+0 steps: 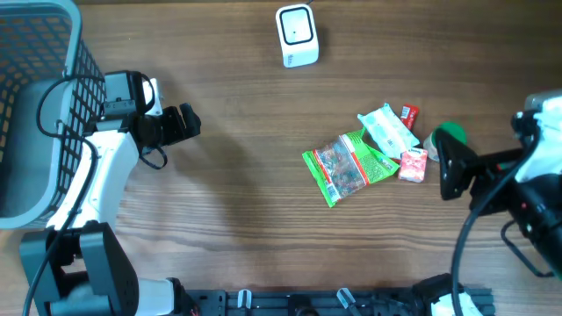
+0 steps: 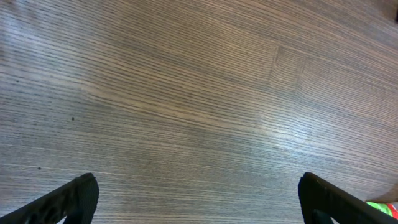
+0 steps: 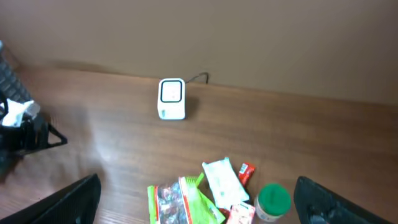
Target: Scan the item barcode
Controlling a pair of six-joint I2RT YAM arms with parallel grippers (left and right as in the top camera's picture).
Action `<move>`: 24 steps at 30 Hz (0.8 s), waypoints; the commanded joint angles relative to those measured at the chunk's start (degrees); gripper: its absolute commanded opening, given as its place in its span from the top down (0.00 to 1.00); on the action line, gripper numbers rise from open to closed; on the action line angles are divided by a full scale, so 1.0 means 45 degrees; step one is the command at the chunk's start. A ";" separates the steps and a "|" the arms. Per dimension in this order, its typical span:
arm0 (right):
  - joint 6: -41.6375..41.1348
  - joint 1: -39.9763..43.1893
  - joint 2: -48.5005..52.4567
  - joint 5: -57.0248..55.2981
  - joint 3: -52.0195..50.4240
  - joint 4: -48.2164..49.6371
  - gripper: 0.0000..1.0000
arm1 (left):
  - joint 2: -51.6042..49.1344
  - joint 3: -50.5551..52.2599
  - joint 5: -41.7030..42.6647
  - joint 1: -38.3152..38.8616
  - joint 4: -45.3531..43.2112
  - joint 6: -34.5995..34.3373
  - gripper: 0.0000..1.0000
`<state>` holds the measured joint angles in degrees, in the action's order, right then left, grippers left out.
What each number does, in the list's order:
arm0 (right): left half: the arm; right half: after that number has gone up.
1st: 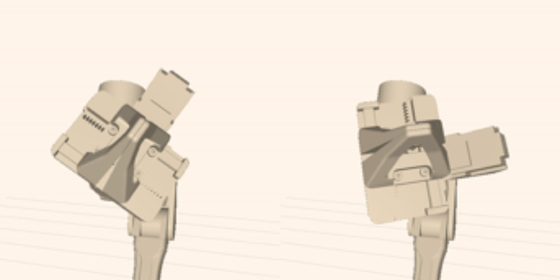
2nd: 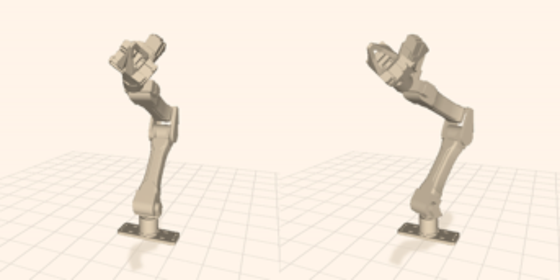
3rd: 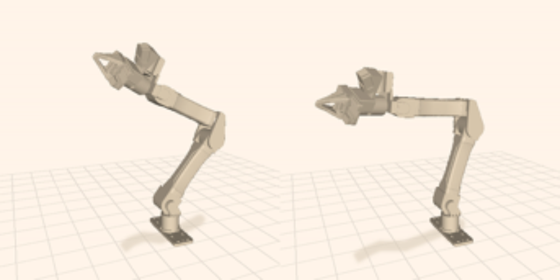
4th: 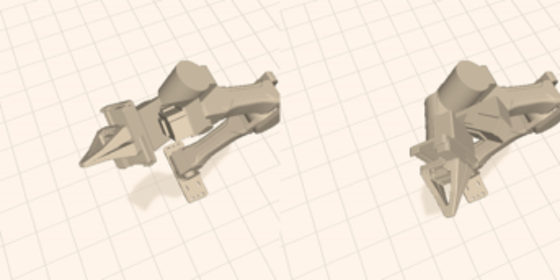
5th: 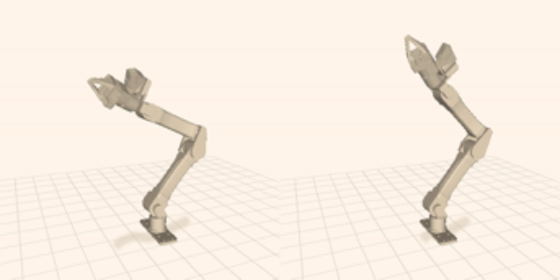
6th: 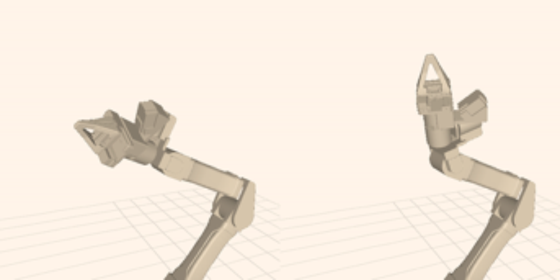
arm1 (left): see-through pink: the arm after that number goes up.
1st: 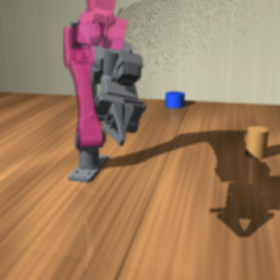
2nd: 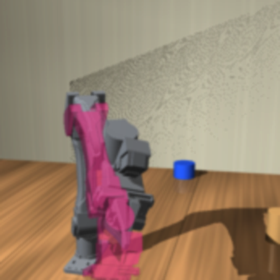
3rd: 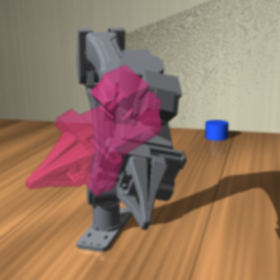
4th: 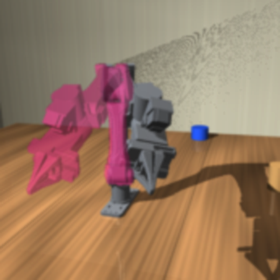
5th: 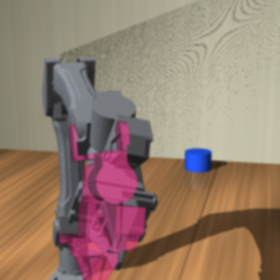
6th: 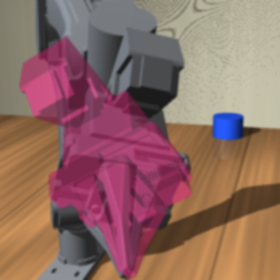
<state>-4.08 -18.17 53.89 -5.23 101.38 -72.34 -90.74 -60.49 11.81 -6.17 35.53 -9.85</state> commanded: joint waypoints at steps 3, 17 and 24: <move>-0.1005 0.0053 -0.1326 -0.0170 0.0029 0.0214 0.00 | 0.0214 -0.0155 -0.0024 -0.0097 -0.0039 0.0097 0.00; -0.1962 0.0850 -0.5979 -0.1224 -0.5173 0.9432 0.00 | 0.0214 -0.0155 -0.0024 -0.0097 -0.0039 0.0097 0.00; -0.3614 0.1666 -0.9146 -0.1690 -1.1934 1.4032 0.00 | 0.0214 -0.0155 -0.0024 -0.0097 -0.0039 0.0097 0.00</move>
<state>-14.66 -11.64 18.02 -9.93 56.80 -14.92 -90.74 -60.49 11.81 -6.17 35.59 -9.85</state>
